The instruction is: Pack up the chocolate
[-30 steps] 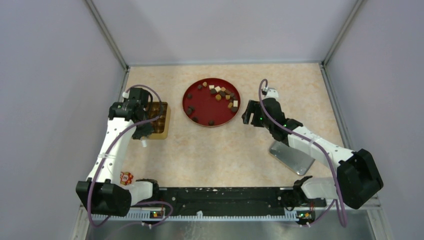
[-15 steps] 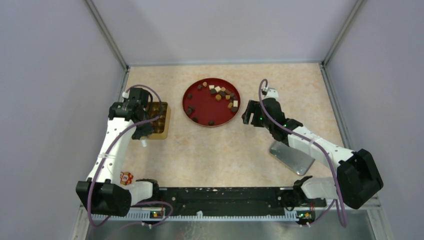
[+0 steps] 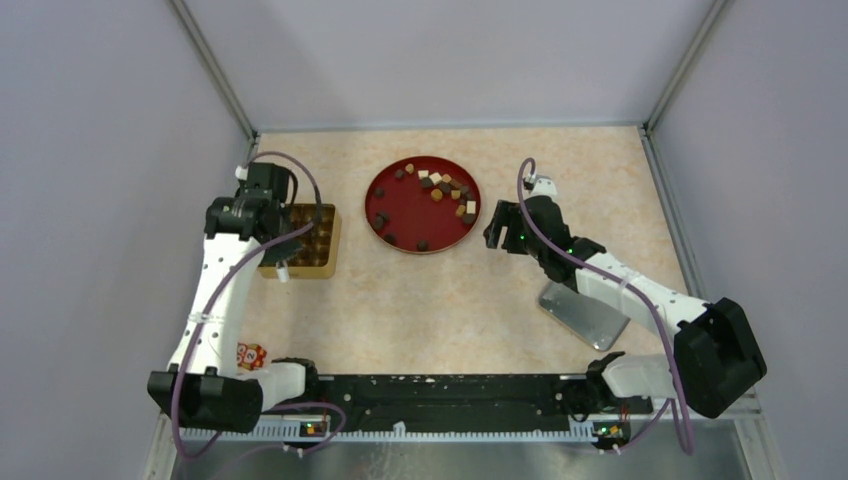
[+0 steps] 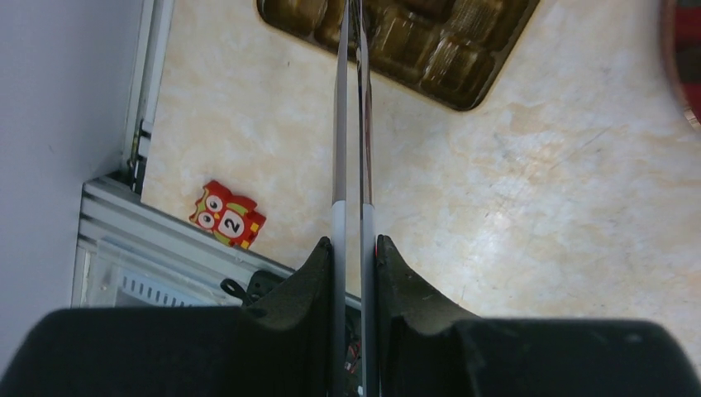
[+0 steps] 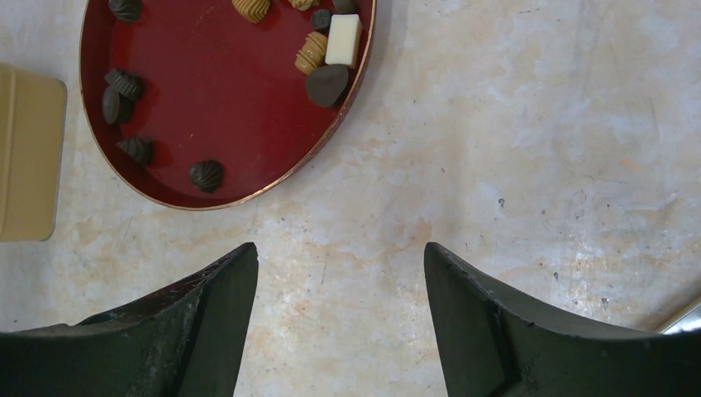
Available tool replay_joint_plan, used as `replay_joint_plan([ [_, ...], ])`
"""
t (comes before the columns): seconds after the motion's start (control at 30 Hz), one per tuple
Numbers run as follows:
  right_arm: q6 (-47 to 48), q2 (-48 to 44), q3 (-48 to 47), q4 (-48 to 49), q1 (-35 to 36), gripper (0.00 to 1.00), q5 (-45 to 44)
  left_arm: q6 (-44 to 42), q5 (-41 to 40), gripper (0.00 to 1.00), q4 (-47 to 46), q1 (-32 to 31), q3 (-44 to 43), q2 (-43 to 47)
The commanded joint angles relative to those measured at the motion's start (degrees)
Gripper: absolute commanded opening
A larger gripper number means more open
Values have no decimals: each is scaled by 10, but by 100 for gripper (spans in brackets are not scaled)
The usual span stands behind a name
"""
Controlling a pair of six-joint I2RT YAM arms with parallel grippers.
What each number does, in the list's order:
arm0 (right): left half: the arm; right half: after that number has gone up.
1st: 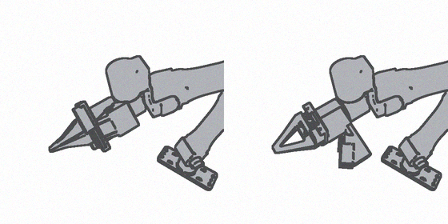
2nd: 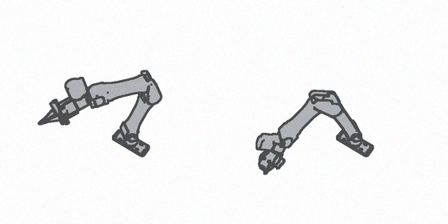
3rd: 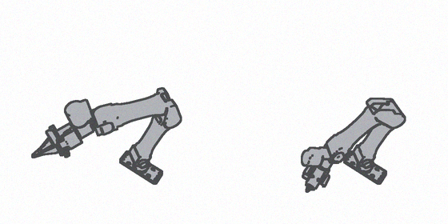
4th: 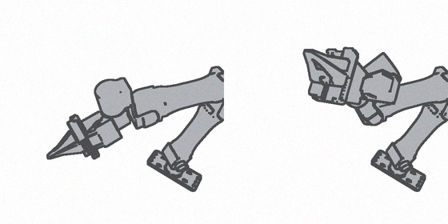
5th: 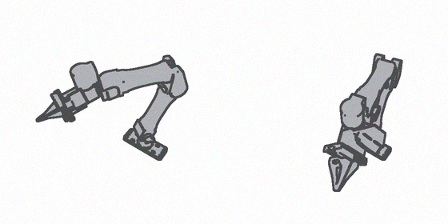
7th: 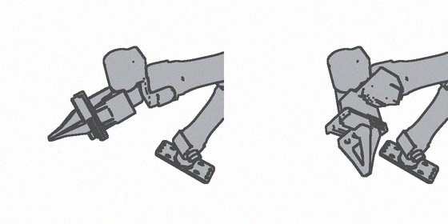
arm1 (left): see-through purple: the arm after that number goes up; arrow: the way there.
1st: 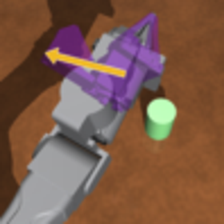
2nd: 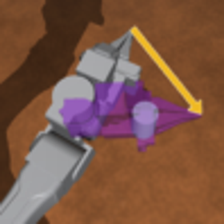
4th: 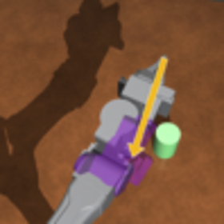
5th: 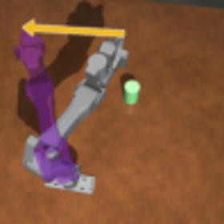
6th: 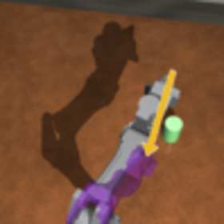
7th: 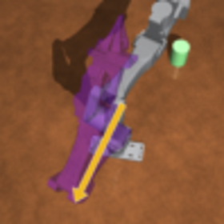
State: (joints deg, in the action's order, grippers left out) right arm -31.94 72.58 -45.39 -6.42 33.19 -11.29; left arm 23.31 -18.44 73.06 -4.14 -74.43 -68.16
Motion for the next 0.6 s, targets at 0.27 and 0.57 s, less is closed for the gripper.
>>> replay_joint_plan([
  [0.27,6,-7,-6,6,-6,72,-10,-64,155,11,-182,-84,-94,-34],
  [0.57,4,-40,-6,-30,-6,72,-41,-79,146,18,-294,-241,-111,-167],
])
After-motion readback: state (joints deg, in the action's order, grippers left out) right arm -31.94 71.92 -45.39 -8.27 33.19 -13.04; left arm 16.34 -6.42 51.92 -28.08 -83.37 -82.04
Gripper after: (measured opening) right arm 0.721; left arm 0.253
